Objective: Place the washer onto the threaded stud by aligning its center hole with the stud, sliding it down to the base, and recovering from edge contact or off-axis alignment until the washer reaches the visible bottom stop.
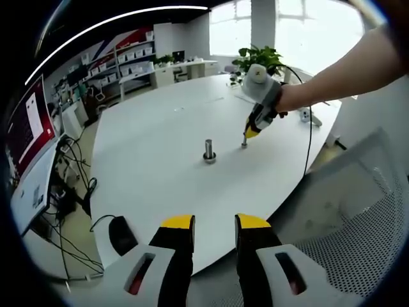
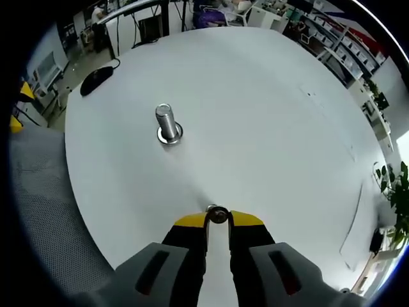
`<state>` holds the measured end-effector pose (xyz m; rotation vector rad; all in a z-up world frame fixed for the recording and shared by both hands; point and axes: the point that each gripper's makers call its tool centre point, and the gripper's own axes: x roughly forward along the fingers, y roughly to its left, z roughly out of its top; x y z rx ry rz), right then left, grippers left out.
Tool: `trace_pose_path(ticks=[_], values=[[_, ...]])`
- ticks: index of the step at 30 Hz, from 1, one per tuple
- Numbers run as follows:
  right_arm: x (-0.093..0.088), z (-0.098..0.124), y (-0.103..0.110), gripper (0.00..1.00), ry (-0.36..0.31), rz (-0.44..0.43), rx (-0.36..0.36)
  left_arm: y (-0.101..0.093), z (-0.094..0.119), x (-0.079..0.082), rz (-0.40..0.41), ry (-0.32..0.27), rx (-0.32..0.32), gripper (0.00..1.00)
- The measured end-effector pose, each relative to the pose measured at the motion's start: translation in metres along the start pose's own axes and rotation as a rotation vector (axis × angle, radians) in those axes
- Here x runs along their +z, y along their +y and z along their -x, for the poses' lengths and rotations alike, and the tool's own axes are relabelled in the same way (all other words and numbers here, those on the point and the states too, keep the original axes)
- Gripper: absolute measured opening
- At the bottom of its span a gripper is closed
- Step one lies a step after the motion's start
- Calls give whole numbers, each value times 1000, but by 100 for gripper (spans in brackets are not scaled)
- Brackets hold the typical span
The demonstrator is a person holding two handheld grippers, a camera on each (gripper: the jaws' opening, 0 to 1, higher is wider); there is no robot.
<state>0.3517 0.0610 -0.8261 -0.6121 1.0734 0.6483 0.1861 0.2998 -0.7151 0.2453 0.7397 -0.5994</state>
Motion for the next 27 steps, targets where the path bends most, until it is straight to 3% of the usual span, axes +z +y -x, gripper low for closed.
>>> trace_pose_path(ticks=[12, 27], values=[[-5, -24, -4, 14, 26, -18, 27, 1, -1, -2, 7, 11, 4, 23], [-9, -26, 8, 15, 43, -15, 11, 0, 0, -1, 6, 7, -1, 23]])
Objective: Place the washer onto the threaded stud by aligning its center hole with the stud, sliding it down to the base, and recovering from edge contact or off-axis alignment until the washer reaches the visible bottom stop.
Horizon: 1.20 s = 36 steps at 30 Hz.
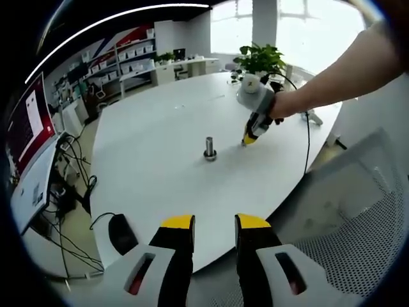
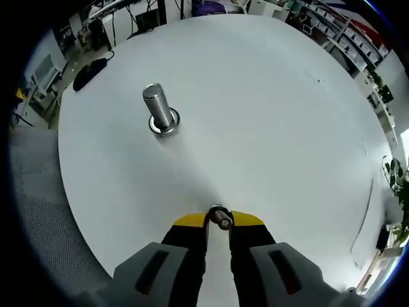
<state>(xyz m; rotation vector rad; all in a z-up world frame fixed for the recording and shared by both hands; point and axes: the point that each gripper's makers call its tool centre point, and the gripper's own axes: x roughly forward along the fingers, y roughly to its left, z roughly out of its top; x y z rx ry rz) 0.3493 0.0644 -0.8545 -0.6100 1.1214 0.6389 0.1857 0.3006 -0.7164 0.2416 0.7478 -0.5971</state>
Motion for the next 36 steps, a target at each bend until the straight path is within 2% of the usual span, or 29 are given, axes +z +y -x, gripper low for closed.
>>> trace_pose_path(ticks=[13, 19, 26, 31, 36], values=[[-7, 2, 0, 21, -2, -12, -15, -1, 2, 5, -2, -29, -4, 23], [-9, 15, 1, 21, -29, -15, -40, -5, 3, 6, -9, -37, -15, 23], [-17, 32, 10, 22, -57, -64, -50, -6, 3, 9, -11, -52, -30, 23], [-24, 45, 19, 23, -83, -55, -45, -12, 3, 9, -32, -52, -47, 23], [-27, 70, 27, 23, -135, -81, -59, -12, 5, 13, -20, -72, -65, 23]])
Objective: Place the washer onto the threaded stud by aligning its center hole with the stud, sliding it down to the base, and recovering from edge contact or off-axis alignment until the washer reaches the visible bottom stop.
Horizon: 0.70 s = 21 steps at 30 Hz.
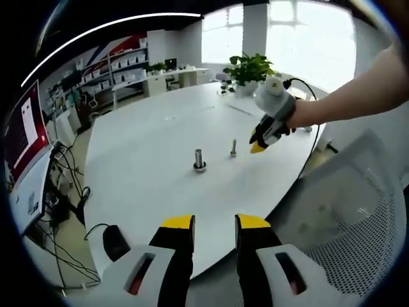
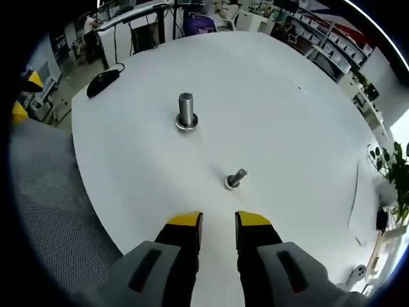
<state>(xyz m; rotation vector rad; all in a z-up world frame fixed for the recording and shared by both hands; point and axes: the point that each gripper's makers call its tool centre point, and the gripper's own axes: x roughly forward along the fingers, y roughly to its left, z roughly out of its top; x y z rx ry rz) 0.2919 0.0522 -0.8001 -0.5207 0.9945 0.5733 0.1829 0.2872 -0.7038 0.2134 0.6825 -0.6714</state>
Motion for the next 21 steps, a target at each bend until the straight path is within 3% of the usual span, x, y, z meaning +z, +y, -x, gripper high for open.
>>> trace_pose_path(ticks=[3, 8, 13, 16, 21], values=[[2, 16, 5, 23, -61, -9, 8, -2, 1, 2, 1, -12, -7, 23], [-5, 36, 7, 23, -97, -48, -1, -5, 1, 3, -10, -14, -17, 23], [-11, 57, 15, 23, -133, -28, -5, -5, 3, 5, -7, -27, -16, 23], [-13, 70, 16, 23, -177, -94, -9, -6, 2, 5, -14, -25, -22, 23], [-11, 93, 20, 23, -244, -122, -32, -6, 3, 7, -15, -39, -23, 23]])
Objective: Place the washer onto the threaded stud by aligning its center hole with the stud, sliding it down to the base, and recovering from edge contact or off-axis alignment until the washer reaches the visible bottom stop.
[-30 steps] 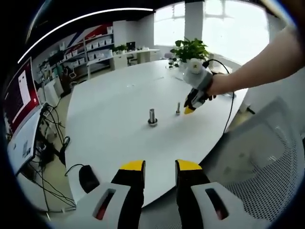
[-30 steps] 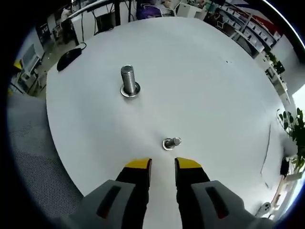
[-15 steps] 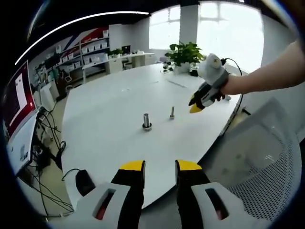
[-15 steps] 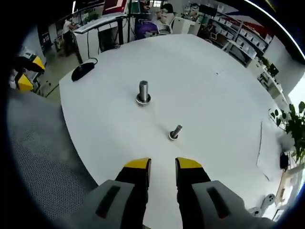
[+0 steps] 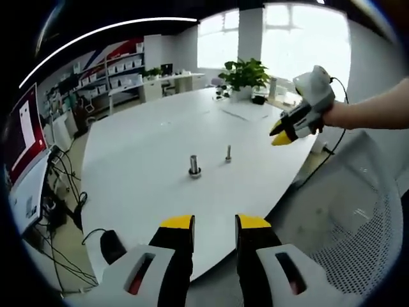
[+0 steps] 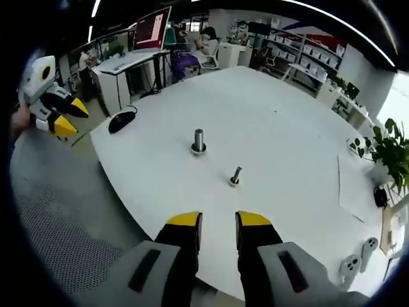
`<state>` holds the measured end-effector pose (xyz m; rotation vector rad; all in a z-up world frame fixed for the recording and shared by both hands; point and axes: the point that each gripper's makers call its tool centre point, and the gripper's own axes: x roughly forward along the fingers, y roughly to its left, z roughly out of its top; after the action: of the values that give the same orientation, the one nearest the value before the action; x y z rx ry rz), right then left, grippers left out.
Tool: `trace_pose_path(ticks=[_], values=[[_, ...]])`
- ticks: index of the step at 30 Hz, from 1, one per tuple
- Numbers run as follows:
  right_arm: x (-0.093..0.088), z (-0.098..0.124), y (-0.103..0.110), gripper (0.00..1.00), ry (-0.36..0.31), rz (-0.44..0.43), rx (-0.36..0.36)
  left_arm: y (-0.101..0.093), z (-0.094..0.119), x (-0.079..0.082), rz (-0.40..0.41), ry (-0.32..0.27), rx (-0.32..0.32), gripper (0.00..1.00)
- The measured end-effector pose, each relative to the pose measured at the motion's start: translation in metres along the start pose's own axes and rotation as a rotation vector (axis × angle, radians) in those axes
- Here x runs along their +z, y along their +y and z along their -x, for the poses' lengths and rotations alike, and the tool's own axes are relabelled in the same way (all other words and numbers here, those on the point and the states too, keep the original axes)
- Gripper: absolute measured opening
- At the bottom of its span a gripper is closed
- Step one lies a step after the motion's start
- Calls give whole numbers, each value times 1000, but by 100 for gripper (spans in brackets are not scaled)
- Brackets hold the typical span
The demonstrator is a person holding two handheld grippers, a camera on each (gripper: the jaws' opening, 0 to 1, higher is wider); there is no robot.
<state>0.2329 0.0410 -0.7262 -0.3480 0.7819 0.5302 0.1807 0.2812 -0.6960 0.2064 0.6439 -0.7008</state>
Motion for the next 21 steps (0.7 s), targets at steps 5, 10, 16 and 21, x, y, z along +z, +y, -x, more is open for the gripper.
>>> trace_pose_path(ticks=[5, 10, 16, 21], values=[[6, 17, 3, 24, -48, -37, -6, 0, 0, 0, 8, -4, -3, 23], [3, 33, 4, 24, -83, -68, -18, -1, 0, -1, 7, 1, -3, 23], [-2, 50, 3, 26, -114, -101, -37, 0, -1, -2, 9, 11, 7, 24], [-6, 56, 2, 26, -138, -121, -47, 4, -1, -2, 15, 13, 25, 24]])
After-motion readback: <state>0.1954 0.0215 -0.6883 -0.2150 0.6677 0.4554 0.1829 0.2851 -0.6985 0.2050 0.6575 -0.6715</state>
